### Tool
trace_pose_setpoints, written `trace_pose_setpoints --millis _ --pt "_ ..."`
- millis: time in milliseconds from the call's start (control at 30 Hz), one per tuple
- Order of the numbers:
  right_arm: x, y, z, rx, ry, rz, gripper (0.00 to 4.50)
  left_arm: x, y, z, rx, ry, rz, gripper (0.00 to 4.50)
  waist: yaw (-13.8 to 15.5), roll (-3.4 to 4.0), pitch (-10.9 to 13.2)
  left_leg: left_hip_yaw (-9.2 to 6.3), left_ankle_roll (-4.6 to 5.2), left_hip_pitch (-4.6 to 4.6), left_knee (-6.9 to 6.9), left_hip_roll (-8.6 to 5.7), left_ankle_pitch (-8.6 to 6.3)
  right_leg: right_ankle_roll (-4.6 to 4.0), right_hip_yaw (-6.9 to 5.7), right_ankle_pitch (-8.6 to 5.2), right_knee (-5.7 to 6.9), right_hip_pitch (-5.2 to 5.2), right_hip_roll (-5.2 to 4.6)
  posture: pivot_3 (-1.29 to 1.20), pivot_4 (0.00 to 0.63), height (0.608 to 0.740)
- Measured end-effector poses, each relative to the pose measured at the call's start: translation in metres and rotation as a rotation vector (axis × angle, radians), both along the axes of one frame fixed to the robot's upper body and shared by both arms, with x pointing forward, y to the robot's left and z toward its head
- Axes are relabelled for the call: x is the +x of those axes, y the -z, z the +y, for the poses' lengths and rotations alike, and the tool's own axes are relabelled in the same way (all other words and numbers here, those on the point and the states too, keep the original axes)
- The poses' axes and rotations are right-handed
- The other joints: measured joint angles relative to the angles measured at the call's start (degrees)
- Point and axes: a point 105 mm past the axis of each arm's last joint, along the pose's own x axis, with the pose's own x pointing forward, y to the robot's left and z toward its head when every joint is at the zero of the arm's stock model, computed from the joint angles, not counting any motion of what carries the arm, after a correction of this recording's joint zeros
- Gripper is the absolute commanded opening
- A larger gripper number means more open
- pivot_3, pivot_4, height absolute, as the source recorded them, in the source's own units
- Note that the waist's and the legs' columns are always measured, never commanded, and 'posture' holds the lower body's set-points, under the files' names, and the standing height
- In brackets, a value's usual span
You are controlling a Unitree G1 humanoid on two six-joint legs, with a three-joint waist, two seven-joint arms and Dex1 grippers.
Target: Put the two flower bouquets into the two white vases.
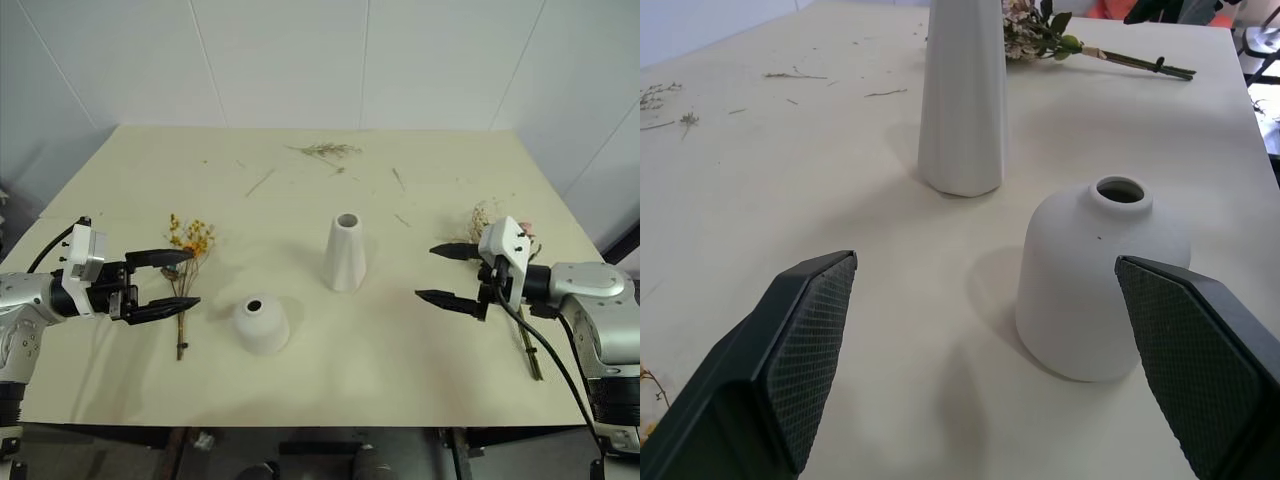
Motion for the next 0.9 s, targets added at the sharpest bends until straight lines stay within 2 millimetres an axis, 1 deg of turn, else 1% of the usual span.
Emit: trace_pose_setpoints --millis 167,267,367,467,533,633,767,833,900 --pt "0.007 -0.015 0.003 0.014 -0.004 -0.054 4.5 -0.001 -0.002 -0.002 -0.006 0.008 -0.005 4.41 0.0 0.0 0.0 -0.01 0.0 0.02 0.04 0.01 0.0 -0.03 -0.01 -0.02 0.07 0.0 0.02 0.0 0.15 0.74" --pt "0.008 -0.012 0.009 0.02 -0.023 -0.051 4.5 -0.005 -0.001 0.001 0.0 -0.012 0.002 4.41 -0.1 0.0 0.0 0.01 0.0 0.01 0.03 0.01 0.0 -0.02 0.01 -0.02 0.05 -0.01 0.0 0.0 0.15 0.74" --pt "0.008 -0.013 0.013 0.025 -0.037 -0.055 4.5 -0.009 0.008 0.012 0.032 -0.058 0.074 4.41 -0.1 0.02 0.0 0.0 0.0 0.01 0.01 0.01 0.0 -0.06 0.01 -0.04 0.12 -0.07 0.01 0.0 0.15 0.74" --pt "0.01 -0.025 0.018 0.028 -0.057 -0.1 4.5 -0.009 0.012 0.028 0.111 -0.156 0.154 4.41 -0.1 0.02 0.0 -0.01 0.0 0.03 0.03 0.01 0.0 -0.07 0.0 -0.05 0.18 -0.08 0.02 0.0 0.15 0.74" --pt "0.012 -0.039 0.026 0.041 -0.089 -0.159 4.5 -0.004 0.009 0.044 0.184 -0.302 0.208 4.41 -0.2 0.03 0.0 0.0 0.0 0.03 0.04 0.01 0.01 -0.06 0.01 -0.04 0.18 -0.07 0.02 0.0 0.15 0.74" --pt "0.014 -0.05 0.033 0.061 -0.123 -0.214 4.5 0.004 0.002 0.056 0.19 -0.472 0.272 4.41 -0.2 0.01 0.0 -0.01 0.0 0.02 0.04 0.01 0.01 -0.06 0.0 -0.04 0.17 -0.06 0.04 0.0 0.15 0.74" --pt "0.014 -0.053 0.044 0.063 -0.177 -0.242 4.5 0.008 -0.001 0.063 0.202 -0.656 0.407 4.41 -0.1 0.0 0.0 -0.05 -0.01 -0.05 0.02 0.0 -0.01 -0.01 -0.02 -0.08 0.15 -0.09 0.02 0.0 0.15 0.74" --pt "0.015 -0.057 0.048 0.068 -0.201 -0.25 4.5 0.007 0.0 0.06 0.23 -0.738 0.504 4.41 -0.1 0.0 0.0 -0.08 -0.02 -0.08 0.02 -0.01 -0.02 0.0 -0.05 -0.09 0.16 -0.1 0.02 0.0 0.15 0.74" --pt "0.015 -0.061 0.051 0.069 -0.214 -0.267 4.5 0.005 0.004 0.055 0.267 -0.777 0.576 4.41 -0.1 0.01 0.1 -0.08 -0.03 -0.04 -0.01 -0.02 -0.02 0.0 -0.05 -0.09 0.18 -0.1 0.02 0.0 0.15 0.74"
